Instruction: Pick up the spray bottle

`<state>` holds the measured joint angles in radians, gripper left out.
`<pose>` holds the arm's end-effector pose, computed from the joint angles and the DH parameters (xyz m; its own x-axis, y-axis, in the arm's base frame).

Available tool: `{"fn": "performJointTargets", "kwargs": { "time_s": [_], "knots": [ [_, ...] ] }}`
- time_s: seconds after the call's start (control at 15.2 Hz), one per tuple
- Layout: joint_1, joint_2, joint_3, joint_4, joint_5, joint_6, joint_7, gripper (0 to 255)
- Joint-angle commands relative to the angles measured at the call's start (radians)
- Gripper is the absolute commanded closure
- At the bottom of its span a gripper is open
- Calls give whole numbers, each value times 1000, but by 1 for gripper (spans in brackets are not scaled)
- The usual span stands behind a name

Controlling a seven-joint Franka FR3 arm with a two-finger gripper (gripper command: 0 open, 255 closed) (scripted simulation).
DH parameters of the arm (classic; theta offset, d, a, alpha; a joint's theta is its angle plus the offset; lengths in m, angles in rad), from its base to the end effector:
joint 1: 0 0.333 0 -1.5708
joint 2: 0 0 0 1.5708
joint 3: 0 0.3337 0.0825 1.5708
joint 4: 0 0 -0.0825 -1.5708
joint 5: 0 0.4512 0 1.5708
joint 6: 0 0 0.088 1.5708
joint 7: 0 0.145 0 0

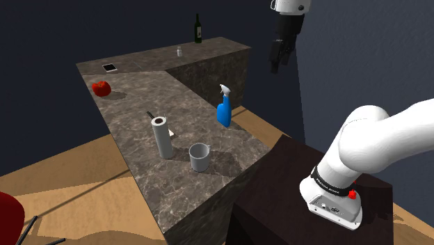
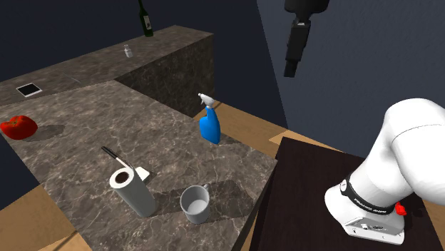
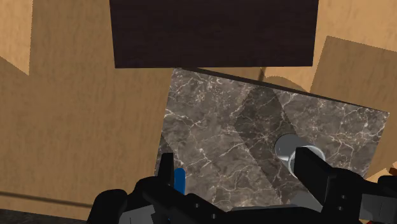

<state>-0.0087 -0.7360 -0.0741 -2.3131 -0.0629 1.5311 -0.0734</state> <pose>0.3683 -0.0444 0.5655 0.9988 0.0097 -0.0482 0.0101 -0.9999 0.0097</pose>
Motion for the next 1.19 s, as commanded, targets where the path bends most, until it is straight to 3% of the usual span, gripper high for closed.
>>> {"fn": "performJointTargets", "kwargs": {
  "time_s": [0.0, 0.53, 1.12],
  "knots": [
    [0, 0, 0, 0, 0, 0, 0, 0],
    [-3, 242, -27, 8, -19, 244, -7, 0],
    [-7, 561, -54, 123, -21, 460, -20, 0]
  ]
}}
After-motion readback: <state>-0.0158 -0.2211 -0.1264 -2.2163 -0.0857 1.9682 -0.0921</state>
